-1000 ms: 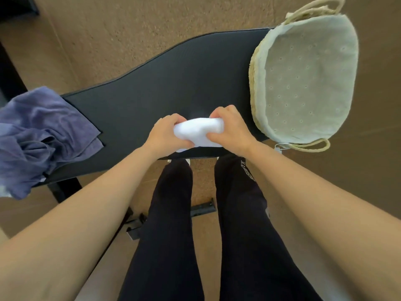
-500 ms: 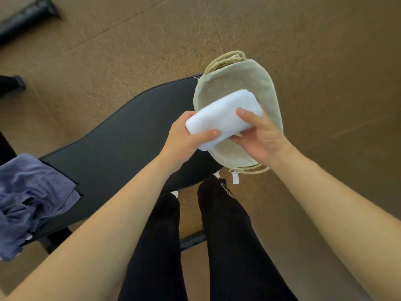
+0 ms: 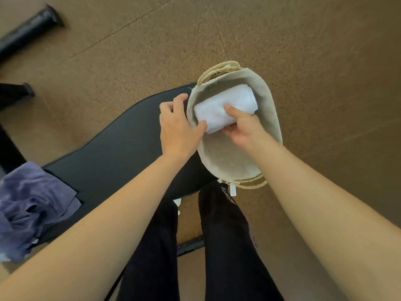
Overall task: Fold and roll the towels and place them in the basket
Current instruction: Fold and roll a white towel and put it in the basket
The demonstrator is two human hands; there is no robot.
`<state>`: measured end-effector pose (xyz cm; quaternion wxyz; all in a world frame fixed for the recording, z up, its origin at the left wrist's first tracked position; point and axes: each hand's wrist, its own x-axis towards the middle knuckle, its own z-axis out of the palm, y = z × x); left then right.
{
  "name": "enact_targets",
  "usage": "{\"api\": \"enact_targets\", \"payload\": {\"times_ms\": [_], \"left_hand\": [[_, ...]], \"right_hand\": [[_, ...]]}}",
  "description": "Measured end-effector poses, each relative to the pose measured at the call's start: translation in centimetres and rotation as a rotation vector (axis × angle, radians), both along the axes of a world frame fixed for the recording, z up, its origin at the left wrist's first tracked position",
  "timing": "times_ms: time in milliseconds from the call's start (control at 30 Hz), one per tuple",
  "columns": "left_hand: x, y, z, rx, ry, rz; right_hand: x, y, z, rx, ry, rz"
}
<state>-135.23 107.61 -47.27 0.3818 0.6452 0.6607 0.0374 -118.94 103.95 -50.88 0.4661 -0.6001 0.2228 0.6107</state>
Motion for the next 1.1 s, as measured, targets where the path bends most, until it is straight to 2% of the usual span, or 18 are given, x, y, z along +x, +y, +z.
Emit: {"api": "enact_targets", "payload": {"times_ms": [100, 167, 333, 500, 533, 600, 700, 767, 833, 900, 1100], "left_hand": [[-0.8, -0.1, -1.1, -0.146, -0.052, -0.029], [-0.9, -0.5, -1.5, -0.167, -0.066, -0.043], [-1.3, -0.4, -2.0, -0.178, -0.108, -0.02], [-1.8, 0.0, -2.1, -0.221, -0.168, -0.013], [-1.9, 0.0, -2.1, -0.228, -0.176, -0.004], [-1.8, 0.0, -2.0, -0.235, -0.191, 0.006], [-1.9, 0.0, -2.0, -0.238, -0.203, 0.002], [-1.9, 0.1, -2.1, -0.234, -0.196, -0.001], [-2.0, 0.2, -2.1, -0.235, -0.194, -0.002], [-2.0, 0.1, -2.1, -0.231, -0.19, -0.004], [-1.6, -0.1, -1.9, -0.223, -0.148, -0.004]], "right_hand": [[-0.8, 2.0, -1.8, -0.065, -0.086, -0.03], [-1.2, 2.8, -2.9, -0.124, -0.191, 0.001], [-1.5, 3.1, -3.7, -0.161, -0.434, 0.25], [-0.5, 1.9, -1.1, -0.277, -0.425, 0.434], [-0.7, 1.2, -0.5, -0.308, -0.501, 0.475], [-1.2, -0.7, 0.7, -0.284, -0.786, 0.607], [-1.7, -2.3, 2.0, 0.051, -1.314, 0.863], [-1.5, -1.9, 0.9, 0.162, -1.533, 1.196], [-1.2, -1.1, -0.6, 0.115, -1.579, 1.502], [-1.2, -0.2, -1.7, 0.043, -1.53, 1.633], [-2.4, 2.5, -3.1, -0.206, -1.502, 1.55]]}}
